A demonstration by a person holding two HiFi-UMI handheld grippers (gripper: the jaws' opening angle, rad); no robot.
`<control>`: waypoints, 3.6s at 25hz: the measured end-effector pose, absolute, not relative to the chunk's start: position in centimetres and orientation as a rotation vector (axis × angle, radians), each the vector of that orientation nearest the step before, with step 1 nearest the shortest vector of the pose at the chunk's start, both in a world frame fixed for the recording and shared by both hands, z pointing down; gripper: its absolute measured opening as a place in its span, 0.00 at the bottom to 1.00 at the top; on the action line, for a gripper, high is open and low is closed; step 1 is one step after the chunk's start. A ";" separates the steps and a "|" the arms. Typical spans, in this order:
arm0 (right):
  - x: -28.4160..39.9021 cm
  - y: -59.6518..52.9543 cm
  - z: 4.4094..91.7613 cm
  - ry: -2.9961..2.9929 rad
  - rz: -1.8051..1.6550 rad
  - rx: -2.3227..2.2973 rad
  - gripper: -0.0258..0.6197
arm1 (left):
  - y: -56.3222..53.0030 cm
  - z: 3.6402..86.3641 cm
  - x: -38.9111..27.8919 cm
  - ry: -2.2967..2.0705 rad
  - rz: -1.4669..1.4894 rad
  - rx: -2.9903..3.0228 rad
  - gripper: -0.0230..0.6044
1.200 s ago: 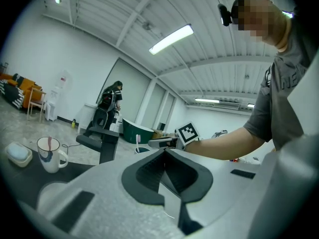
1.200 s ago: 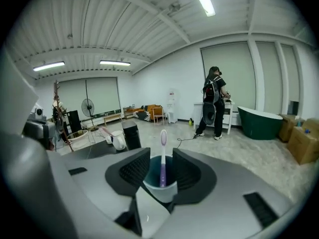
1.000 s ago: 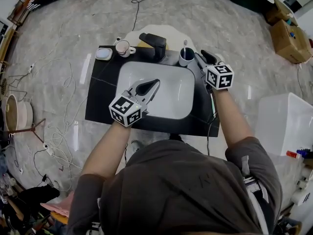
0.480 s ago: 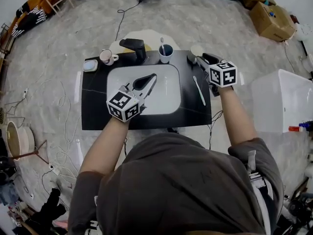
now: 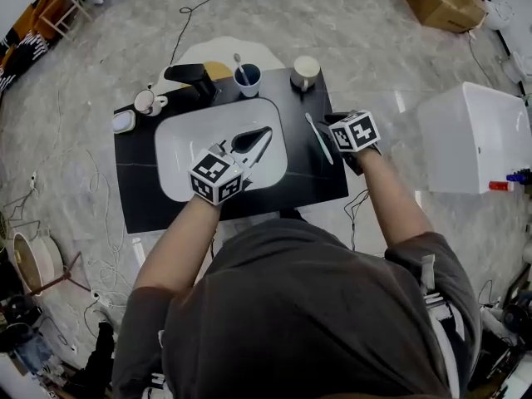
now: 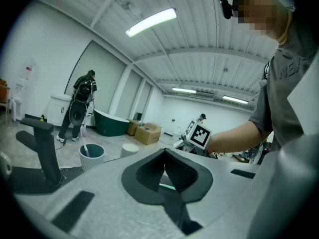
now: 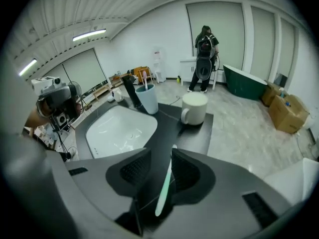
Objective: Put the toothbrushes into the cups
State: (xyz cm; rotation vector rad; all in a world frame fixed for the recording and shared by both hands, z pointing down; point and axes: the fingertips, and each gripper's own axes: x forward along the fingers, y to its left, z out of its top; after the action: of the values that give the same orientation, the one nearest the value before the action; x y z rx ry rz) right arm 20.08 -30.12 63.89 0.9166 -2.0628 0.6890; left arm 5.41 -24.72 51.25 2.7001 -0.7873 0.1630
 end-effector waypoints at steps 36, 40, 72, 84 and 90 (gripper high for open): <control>21.5 -40.9 54.3 -2.642 0.798 1.222 0.09 | -30.2 52.2 5.5 -0.863 0.160 2.675 0.05; 21.9 -45.0 51.9 -2.747 0.720 1.291 0.09 | -32.4 51.9 5.6 -0.887 0.141 2.662 0.05; 19.0 -45.9 56.3 -2.624 0.343 1.174 0.22 | -32.1 53.9 5.4 -0.927 0.088 2.588 0.05; 7.0 -39.0 45.2 -2.801 0.317 0.902 0.20 | -25.4 46.8 -9.5 -1.334 -0.008 2.509 0.05; -3.3 -34.6 41.7 -2.856 0.280 0.667 0.18 | -19.8 43.9 -19.1 -1.574 -0.039 2.420 0.05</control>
State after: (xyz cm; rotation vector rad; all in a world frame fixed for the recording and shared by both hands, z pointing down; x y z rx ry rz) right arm -3.32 -34.63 41.68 0.6669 -2.8560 0.2796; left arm -19.13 -19.81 43.87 2.4197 -1.5740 -0.0389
